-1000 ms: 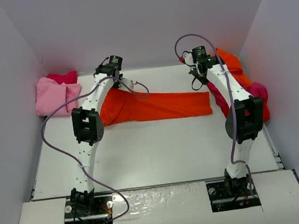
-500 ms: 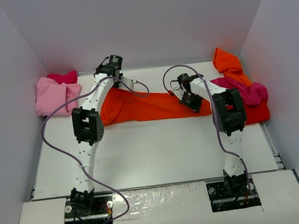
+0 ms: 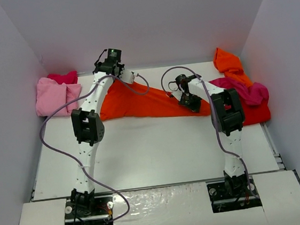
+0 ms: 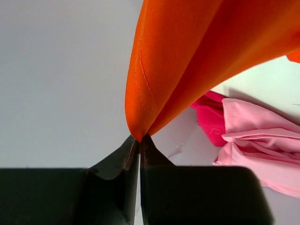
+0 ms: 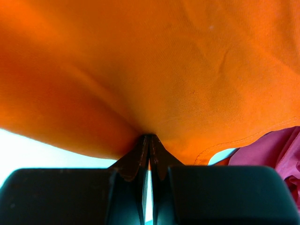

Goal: Fold and stack the t-shirts
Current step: Fold the other side of the tshirt into a rectangle

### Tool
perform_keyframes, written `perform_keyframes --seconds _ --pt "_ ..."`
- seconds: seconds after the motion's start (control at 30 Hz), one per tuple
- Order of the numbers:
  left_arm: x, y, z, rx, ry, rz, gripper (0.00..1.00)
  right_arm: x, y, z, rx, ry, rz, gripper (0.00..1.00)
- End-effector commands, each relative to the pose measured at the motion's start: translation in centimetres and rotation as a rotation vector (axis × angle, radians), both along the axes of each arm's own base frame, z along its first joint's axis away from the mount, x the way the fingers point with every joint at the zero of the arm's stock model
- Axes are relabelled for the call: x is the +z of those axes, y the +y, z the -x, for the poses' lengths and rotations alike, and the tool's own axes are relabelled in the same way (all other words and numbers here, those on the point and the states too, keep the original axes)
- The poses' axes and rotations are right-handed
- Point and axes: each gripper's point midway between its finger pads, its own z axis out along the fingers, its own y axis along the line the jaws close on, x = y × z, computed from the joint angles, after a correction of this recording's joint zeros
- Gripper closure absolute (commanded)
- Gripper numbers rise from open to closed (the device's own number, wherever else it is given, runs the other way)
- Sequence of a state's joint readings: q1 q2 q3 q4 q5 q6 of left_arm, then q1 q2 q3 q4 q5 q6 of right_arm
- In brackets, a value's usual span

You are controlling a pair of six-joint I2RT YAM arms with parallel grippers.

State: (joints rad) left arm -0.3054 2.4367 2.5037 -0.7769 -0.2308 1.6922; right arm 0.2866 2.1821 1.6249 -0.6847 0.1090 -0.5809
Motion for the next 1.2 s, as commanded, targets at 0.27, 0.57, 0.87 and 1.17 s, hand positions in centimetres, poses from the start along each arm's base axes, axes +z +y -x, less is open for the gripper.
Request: perform_keyframes --seconds 0.27,0.57,0.87,1.17 --pt "4.3 0.6 -1.2 -0.041 -0.116 -0.042 1.00 -4.8 0.1 3.6 0.017 0.182 0.000 1.00" --pt "1.2 1.9 2.5 0.024 0.017 -0.099 1.00 -4.5 0.4 3.0 0.016 0.164 -0.004 1.00" --pt "1.6 2.2 10.5 0.096 0.168 -0.113 1.00 -3.6 0.5 2.8 0.017 0.139 0.001 1.00" --pt "-0.8 2.3 14.6 0.150 0.261 -0.145 1.00 -3.3 0.9 3.1 0.027 0.136 -0.006 1.00"
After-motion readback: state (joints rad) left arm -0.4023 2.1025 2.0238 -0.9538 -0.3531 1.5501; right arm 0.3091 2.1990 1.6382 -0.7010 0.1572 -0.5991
